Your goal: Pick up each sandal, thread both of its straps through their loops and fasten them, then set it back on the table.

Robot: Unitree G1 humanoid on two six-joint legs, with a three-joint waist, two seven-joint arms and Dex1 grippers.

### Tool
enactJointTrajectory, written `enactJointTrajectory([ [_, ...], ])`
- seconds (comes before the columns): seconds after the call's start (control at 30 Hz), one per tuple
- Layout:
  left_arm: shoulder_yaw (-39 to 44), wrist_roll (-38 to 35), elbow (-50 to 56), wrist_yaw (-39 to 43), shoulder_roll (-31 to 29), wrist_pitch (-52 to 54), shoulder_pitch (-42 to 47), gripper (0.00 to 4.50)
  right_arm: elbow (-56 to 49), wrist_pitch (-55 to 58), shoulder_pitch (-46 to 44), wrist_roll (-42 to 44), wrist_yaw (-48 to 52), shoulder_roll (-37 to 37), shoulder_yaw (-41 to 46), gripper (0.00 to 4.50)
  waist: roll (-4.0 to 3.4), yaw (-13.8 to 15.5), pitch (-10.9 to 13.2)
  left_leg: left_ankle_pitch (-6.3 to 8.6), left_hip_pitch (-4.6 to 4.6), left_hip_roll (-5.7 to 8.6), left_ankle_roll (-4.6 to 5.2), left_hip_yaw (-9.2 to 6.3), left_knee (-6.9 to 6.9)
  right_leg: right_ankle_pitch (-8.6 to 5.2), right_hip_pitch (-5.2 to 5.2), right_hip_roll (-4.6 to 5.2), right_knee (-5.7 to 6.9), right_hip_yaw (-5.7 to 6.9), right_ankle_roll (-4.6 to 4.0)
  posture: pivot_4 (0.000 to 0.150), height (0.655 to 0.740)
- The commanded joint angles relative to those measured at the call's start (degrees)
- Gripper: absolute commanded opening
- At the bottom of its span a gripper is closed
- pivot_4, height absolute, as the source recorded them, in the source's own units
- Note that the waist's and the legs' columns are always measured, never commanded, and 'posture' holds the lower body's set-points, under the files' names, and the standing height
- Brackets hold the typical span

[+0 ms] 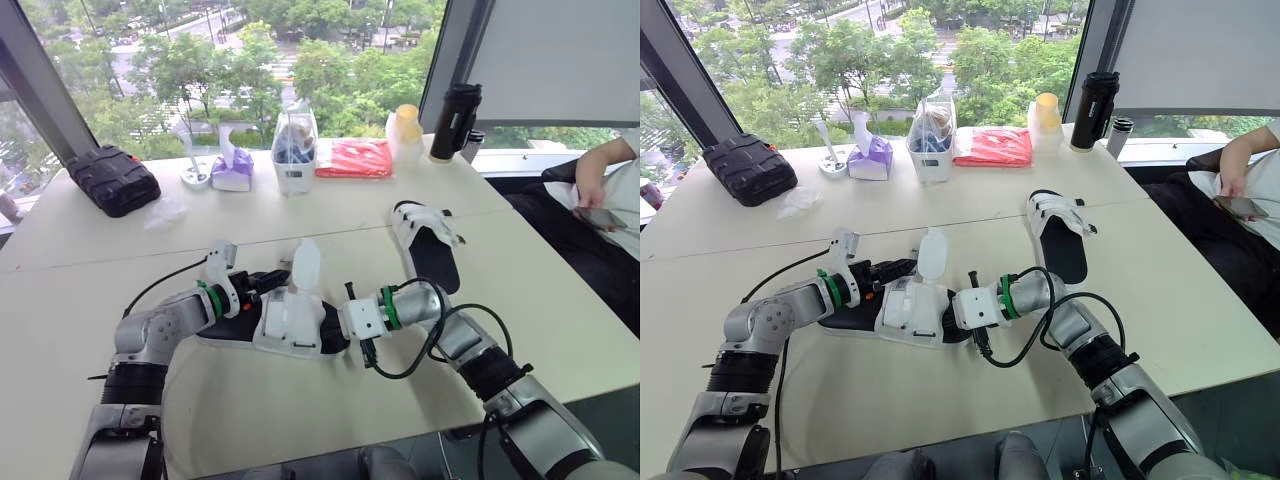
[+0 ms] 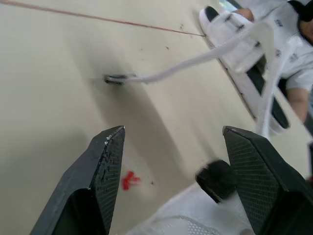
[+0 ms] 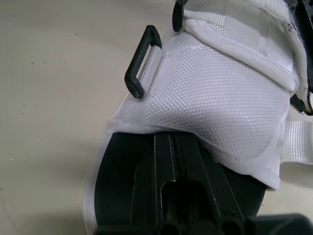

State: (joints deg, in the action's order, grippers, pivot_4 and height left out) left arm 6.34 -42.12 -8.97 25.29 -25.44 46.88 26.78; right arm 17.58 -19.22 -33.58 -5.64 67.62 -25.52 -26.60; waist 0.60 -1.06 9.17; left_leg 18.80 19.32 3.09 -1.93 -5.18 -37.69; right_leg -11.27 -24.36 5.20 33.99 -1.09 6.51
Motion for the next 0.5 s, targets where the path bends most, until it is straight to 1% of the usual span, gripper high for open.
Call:
enactJointTrajectory([
  [0.03,1.55,1.77,3.69,1.55,-2.25,-0.49,-1.76,3.22,2.60,1.22,2.81,-3.85,2.41,-0.53,-4.94,0.00,0.00,-0.02,0.00,0.00,0.01,0.00,0.00,0.01,0.03,0.00,-0.02,0.01,0.00,0.00,0.00,0.150,0.7400],
  [0.17,0.78,2.26,6.59,4.97,-4.15,1.09,-4.02,3.22,2.91,1.08,2.58,-3.89,2.45,-0.39,-4.80,0.00,0.03,-0.08,0.02,0.00,0.01,0.00,-0.01,0.04,0.16,0.01,-0.06,0.03,-0.08,-0.01,0.01,0.150,0.7400],
  [0.27,-1.07,-1.65,13.51,14.22,-10.08,6.99,-10.69,3.22,3.01,0.67,1.38,-3.53,2.56,-0.58,-4.16,0.00,0.00,-0.48,0.02,0.00,0.01,-0.03,-0.01,0.08,0.32,0.01,-0.15,0.02,-0.08,-0.02,0.01,0.150,0.7400],
  [0.3,-1.35,-2.45,14.65,16.04,-11.20,8.13,-11.99,3.22,3.11,0.43,1.01,-3.54,2.46,-0.65,-4.01,0.00,0.00,-0.53,0.03,0.00,-0.03,-0.02,0.00,0.09,0.42,-0.01,-0.15,0.03,-0.07,-0.04,-0.02,0.150,0.7400],
  [0.4,-1.06,-4.18,16.79,18.81,-13.07,10.60,-14.74,3.22,2.80,0.08,-0.37,-2.88,2.01,-0.76,-2.89,0.00,-0.01,-0.38,0.04,0.00,-0.02,-0.03,0.01,0.07,0.47,-0.05,-0.16,0.03,-0.11,-0.03,-0.06,0.150,0.7400],
  [0.5,-0.34,-4.70,17.50,19.49,-13.23,11.76,-15.37,3.22,2.43,0.33,-0.90,-2.28,2.17,-0.87,-2.42,0.00,-0.01,-0.07,0.04,0.02,-0.01,-0.02,0.03,0.08,0.46,-0.09,-0.15,0.06,-0.13,-0.02,-0.14,0.150,0.7400],
])
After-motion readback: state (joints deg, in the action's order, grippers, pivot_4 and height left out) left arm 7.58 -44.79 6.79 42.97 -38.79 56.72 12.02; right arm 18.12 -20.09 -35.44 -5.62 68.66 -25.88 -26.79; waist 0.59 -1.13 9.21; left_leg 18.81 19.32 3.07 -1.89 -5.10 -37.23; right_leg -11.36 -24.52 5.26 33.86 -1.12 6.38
